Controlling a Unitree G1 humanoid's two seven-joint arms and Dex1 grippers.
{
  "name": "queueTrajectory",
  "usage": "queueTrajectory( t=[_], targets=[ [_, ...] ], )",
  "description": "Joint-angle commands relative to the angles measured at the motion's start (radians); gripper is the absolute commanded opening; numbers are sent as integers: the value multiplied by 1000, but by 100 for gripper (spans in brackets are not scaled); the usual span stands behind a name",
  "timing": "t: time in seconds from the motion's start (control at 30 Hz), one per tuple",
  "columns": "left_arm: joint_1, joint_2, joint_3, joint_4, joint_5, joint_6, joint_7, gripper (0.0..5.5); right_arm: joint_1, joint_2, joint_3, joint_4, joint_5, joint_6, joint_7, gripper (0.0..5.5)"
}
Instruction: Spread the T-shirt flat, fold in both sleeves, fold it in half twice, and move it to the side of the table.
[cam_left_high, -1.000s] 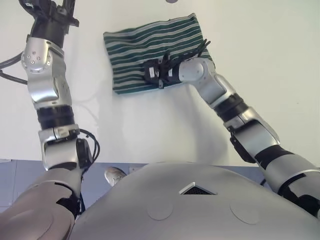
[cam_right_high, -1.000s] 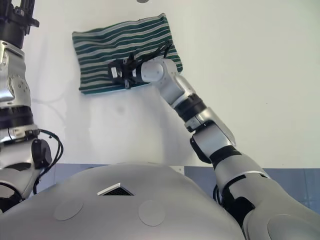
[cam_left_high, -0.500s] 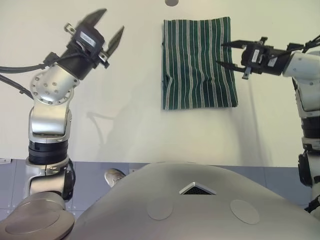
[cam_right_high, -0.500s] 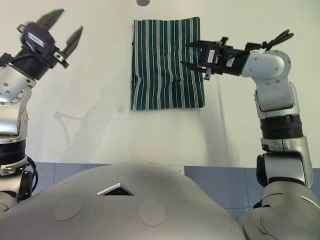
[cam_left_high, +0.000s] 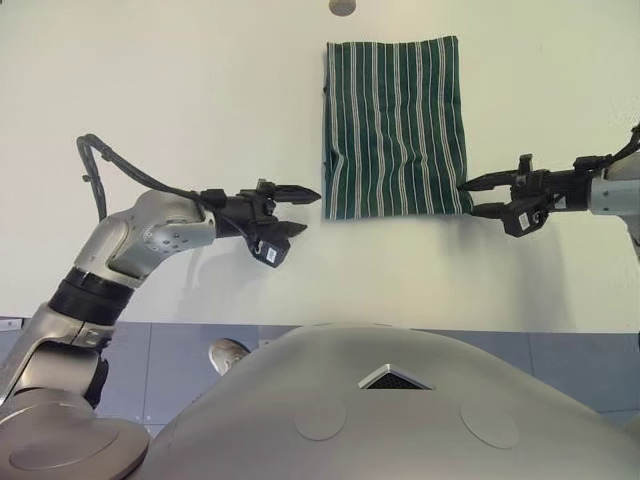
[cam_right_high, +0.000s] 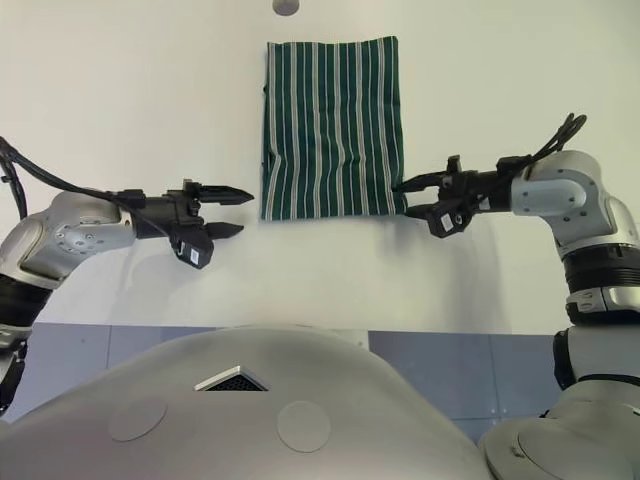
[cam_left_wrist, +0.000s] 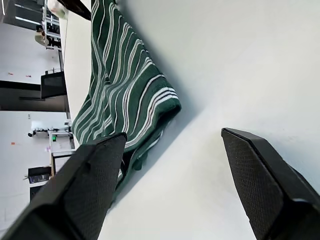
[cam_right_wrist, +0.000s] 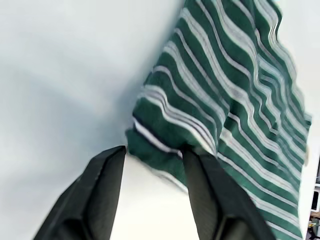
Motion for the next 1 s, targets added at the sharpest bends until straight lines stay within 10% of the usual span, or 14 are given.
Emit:
queueTrajectory(
  t=[0.03, 0.3, 0.8, 1.0],
  targets=[
    [-68, -43, -72, 97, 120, -51, 8, 355, -11, 2, 31, 28, -25, -19, -26, 177],
    [-111, -78, -141, 212, 213, 13, 7, 355, -24, 1, 72, 35, 4, 13, -39, 15],
    [-27, -58, -185, 278, 246, 51, 99, 69, 34, -14, 97, -80, 149, 121, 19, 9],
    [96, 90, -179, 150, -95, 47, -73, 4, 129, -95, 103, -320, 401, 419, 185, 8]
  ],
)
